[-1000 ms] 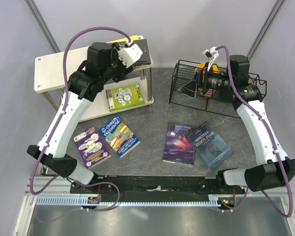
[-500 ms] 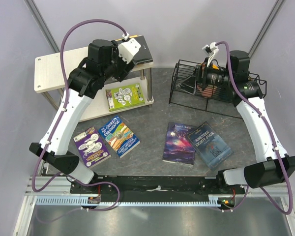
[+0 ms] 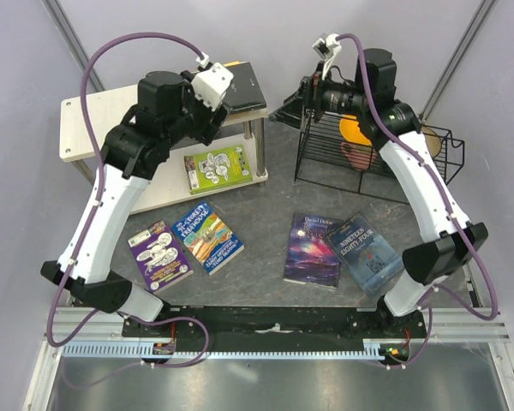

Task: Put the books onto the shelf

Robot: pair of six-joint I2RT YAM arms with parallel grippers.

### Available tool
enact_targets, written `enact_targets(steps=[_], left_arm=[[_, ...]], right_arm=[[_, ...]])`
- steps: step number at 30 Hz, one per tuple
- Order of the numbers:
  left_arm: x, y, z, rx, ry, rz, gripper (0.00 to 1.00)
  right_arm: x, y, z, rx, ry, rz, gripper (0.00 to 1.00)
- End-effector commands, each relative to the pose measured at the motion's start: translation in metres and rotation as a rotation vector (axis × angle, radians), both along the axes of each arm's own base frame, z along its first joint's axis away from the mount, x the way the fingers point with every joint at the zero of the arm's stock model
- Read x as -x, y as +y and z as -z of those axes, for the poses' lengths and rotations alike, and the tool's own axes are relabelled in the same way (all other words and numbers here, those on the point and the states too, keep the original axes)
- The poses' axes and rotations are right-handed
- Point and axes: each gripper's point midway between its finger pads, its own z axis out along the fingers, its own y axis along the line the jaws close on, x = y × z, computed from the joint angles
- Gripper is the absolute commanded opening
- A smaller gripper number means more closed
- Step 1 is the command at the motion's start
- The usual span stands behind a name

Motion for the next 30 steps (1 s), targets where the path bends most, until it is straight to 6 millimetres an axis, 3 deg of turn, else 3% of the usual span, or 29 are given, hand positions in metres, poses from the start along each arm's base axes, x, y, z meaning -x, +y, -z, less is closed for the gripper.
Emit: enact_targets(steps=[1,6,12,20,30], left_arm=[[0.032,0.006,-0.034,0.159,-0.039,-0.002,0.73],[0.061,0.021,-0.043,0.236,-0.051,-0.031,0.74],[0.092,0.037,-0.039,0.303,-0.047,-0.057,0.75],[0.11,0.055,-0.02,0.306,-0.03,-0.113,0.76],[0.129,0.08,-0.017,0.331,-0.055,-0.195,0.77]], right_arm=[[-0.02,0.014,-0.026,-0.029,-0.064,0.041,0.96],[-0.035,0.026,-0.018,-0.004,-0.07,0.052,0.9],[-0.042,0.039,-0.007,0.033,-0.082,0.06,0.83],[-0.047,0.046,-0.001,0.057,-0.092,0.076,0.75],[-0.052,0.054,0.004,0.077,-0.102,0.099,0.61]])
